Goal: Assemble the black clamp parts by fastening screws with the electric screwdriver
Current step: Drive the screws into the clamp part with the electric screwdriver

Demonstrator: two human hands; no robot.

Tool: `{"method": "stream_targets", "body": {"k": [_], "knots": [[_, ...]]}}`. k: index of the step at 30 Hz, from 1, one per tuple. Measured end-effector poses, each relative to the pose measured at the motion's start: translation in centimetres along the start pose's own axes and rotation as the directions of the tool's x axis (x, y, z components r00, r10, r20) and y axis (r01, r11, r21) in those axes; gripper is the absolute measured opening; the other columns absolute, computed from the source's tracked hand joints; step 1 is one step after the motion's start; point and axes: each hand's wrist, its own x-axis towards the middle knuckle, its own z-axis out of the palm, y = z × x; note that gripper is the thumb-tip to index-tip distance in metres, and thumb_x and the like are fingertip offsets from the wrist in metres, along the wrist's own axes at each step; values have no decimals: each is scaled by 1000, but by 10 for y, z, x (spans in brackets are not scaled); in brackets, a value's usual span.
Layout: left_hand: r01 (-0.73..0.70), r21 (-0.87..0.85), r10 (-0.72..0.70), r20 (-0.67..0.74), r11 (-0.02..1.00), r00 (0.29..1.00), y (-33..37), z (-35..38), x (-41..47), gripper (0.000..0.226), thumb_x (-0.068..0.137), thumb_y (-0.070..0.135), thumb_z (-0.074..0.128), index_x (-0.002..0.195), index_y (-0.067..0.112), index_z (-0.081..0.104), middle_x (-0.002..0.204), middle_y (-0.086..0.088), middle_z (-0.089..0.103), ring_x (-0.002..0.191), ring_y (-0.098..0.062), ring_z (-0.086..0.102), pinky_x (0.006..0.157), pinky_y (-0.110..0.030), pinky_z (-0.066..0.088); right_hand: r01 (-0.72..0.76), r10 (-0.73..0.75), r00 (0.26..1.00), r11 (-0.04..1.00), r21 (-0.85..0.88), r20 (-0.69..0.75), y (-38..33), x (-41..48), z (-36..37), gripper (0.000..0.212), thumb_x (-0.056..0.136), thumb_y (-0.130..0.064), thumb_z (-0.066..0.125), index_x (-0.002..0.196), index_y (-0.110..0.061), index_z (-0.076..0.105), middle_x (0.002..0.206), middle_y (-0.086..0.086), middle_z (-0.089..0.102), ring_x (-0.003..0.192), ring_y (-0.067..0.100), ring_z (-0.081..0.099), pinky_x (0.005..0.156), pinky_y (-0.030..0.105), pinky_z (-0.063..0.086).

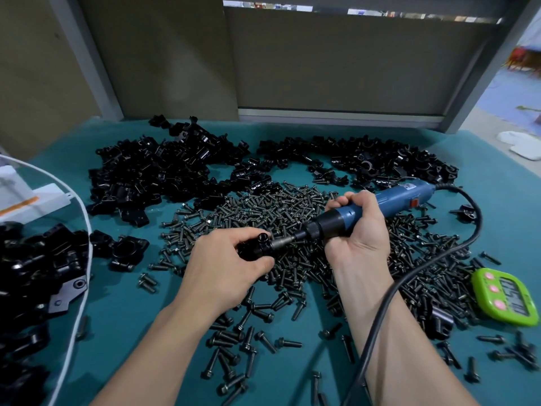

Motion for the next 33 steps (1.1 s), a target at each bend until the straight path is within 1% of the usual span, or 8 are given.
{"method": "stream_targets", "body": {"k": [5, 11, 18, 23, 25, 28, 30, 33], "knots": [[-4, 49, 4, 11, 999, 1000, 0, 2, 0, 40, 70, 39, 95, 102, 54, 76, 88, 47, 61, 83, 8, 62, 61, -6, 46, 9, -9, 1000, 1000, 13, 13, 2, 0, 1, 32, 87, 10, 59, 113, -6, 48, 74, 8, 58, 61, 16, 54, 68, 29, 51], [-57, 124, 55, 12, 991, 998, -2, 4, 3, 41, 64, 50, 95, 100, 53, 75, 106, 50, 55, 99, 23, 49, 72, -10, 36, -2, 2, 1000, 1000, 9, 2, 4, -2, 3, 20, 89, 10, 57, 98, -6, 50, 71, 8, 58, 60, 15, 54, 64, 28, 50], [-12, 107, 8, 33, 994, 999, -7, 3, 6, 32, 65, 47, 96, 91, 44, 77, 101, 44, 59, 90, 14, 56, 65, -15, 39, -8, 8, 1000, 1000, 4, -1, 3, -4, 3, 20, 89, 9, 58, 100, -6, 50, 73, 9, 58, 61, 15, 54, 67, 28, 50], [35, 101, -39, 40, 994, 998, -11, -13, 5, 36, 66, 48, 94, 96, 52, 76, 76, 30, 63, 57, 10, 55, 46, -9, 35, 12, -12, 1000, 1000, -5, 1, 2, -2, 2, 29, 88, 10, 57, 110, -6, 46, 72, 8, 58, 61, 15, 53, 66, 27, 50], [43, 105, -50, 66, 994, 997, -9, -16, 5, 32, 67, 50, 93, 82, 66, 70, 87, 35, 64, 64, 9, 59, 52, -12, 40, 15, -15, 1000, 1000, -5, 3, 1, -1, 2, 30, 88, 9, 57, 111, -6, 46, 72, 8, 57, 60, 15, 53, 64, 27, 51], [63, 122, -72, 71, 990, 995, 1, -14, 1, 54, 68, 52, 93, 57, 83, 50, 77, 46, 56, 81, 7, 63, 70, -24, 54, 20, -20, 1000, 1000, 2, 8, 2, -1, 1, 32, 88, 9, 58, 114, -7, 46, 72, 8, 58, 60, 16, 54, 63, 27, 52], [90, 114, -97, 55, 989, 994, 2, -13, 0, 52, 68, 53, 93, 60, 82, 51, 70, 35, 63, 69, 3, 65, 59, -22, 53, 28, -28, 1000, 999, 15, 12, 2, -1, 1, 34, 89, 9, 58, 116, -8, 47, 72, 7, 58, 60, 15, 55, 62, 27, 52], [106, 76, -110, 52, 991, 993, 0, -13, -1, 36, 70, 52, 92, 93, 63, 66, 68, 29, 66, 48, 0, 57, 40, -20, 41, 51, -51, 999, 998, 31, 18, 0, -2, 2, 35, 89, 11, 57, 115, -10, 49, 69, 7, 59, 57, 15, 55, 60, 27, 51]]}}
